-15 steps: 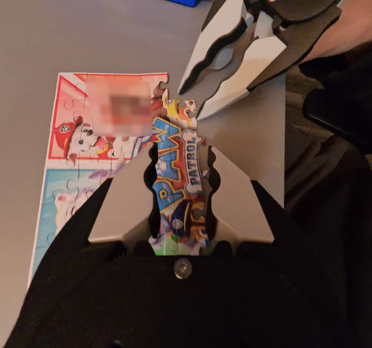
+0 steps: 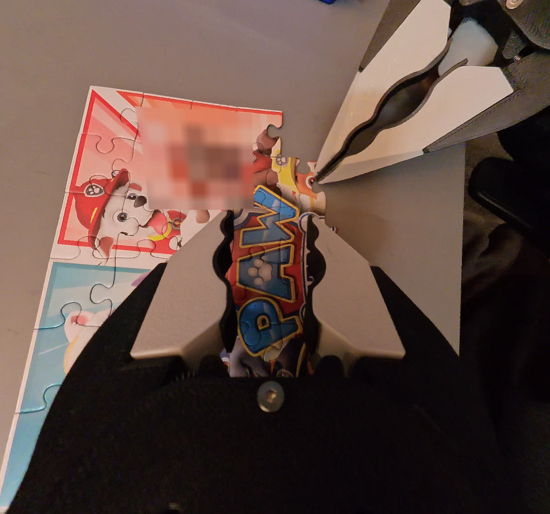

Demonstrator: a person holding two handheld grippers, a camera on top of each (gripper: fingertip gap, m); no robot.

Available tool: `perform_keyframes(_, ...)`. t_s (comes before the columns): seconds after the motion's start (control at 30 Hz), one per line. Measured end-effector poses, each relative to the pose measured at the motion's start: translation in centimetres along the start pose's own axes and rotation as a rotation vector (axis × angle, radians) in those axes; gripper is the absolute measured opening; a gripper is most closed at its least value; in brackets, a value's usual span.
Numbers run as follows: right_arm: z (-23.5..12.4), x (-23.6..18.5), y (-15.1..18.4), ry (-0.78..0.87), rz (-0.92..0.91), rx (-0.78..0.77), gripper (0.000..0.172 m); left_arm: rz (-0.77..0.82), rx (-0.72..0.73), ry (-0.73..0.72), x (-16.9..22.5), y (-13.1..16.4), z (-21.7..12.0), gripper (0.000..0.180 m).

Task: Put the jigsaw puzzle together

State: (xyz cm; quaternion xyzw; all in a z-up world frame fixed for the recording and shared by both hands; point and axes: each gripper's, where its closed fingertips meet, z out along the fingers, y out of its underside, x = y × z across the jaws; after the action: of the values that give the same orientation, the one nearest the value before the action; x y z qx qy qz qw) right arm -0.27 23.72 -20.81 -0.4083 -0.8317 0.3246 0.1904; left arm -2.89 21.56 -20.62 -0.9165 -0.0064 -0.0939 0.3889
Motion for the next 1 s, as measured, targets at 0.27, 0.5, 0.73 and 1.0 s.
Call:
perform_keyframes(0.27,0.23,0.52,-0.09,-0.024,0.077,0.036,0.033,-0.016,0.017,0.026,0.14,0.05,-0.13,0.047)
perform_keyframes(0.5,0.32,0.11,-0.12,0.0,0.081,0.005,0.01,-0.008,0.015,0.002,-0.21,0.23,-0.27,0.044)
perform_keyframes(0.73,0.44,0.07,-0.19,0.019,0.055,-0.014,0.005,-0.001,0.013,-0.004,-0.2,0.35,-0.33,0.043)
perform_keyframes(1.0,0.41,0.07,-0.29,0.027,0.044,-0.025,0.004,-0.001,0.013,-0.005,-0.22,0.36,-0.33,0.043)
